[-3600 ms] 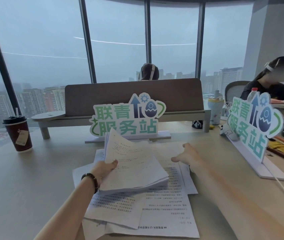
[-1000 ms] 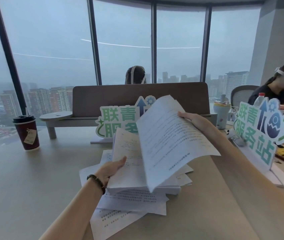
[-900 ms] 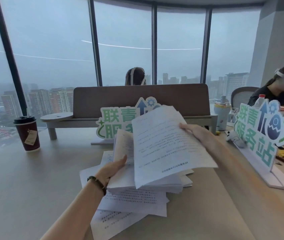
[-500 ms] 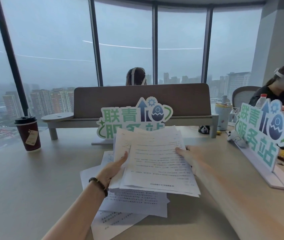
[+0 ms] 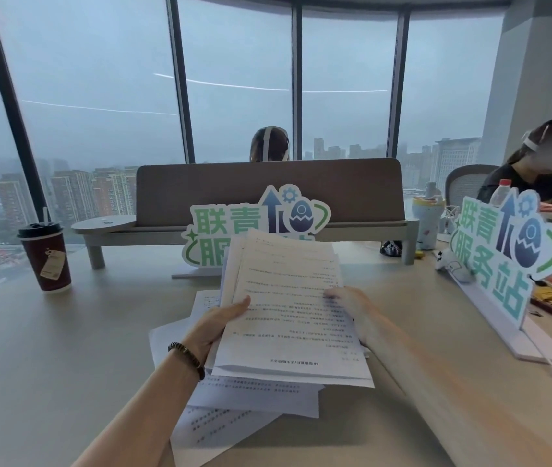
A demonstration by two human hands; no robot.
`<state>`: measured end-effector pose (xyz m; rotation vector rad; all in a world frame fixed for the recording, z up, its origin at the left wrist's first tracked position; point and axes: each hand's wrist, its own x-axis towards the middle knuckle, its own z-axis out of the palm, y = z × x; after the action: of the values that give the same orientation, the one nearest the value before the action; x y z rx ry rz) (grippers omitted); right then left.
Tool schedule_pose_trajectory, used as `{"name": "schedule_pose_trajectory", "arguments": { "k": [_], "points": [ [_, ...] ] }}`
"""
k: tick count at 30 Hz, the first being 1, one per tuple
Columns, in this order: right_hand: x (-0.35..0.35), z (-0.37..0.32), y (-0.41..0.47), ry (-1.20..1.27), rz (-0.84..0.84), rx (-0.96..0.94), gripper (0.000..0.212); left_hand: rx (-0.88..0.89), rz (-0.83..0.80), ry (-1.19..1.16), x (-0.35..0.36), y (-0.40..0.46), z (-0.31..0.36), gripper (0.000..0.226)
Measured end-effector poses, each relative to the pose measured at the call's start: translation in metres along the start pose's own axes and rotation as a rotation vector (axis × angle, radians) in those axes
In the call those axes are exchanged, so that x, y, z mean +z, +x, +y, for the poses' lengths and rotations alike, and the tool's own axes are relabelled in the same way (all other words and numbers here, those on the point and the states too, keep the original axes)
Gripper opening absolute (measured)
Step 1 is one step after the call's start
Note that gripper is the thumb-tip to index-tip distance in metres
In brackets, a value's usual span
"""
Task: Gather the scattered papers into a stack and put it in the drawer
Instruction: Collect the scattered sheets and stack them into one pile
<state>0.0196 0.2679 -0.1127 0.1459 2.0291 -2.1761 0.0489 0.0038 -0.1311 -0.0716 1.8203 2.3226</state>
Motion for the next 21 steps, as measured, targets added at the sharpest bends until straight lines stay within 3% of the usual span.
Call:
{"name": "schedule_pose_trajectory", "arguments": {
  "k": [5,10,17,21],
  "points": [
    [0.006,-0.003,-0.009,0.105,-0.111,-0.024,0.021,-0.005,-0.029,0.045,0.0,-0.001,0.001,0.05],
    [0.009,-0.012,-0.019,0.001,-0.059,-0.174,0.03,0.068,-0.041,0.13,0.011,-0.011,0.009,0.034],
    [0.008,-0.03,-0.034,-0.092,0.016,-0.464,0.04,0.171,-0.042,0.025,0.017,-0.025,0.023,0.031],
    [0.01,-0.04,-0.044,-0.17,0.043,-0.702,0.044,0.322,0.011,0.043,0.023,-0.031,0.03,0.039]
  ]
}}
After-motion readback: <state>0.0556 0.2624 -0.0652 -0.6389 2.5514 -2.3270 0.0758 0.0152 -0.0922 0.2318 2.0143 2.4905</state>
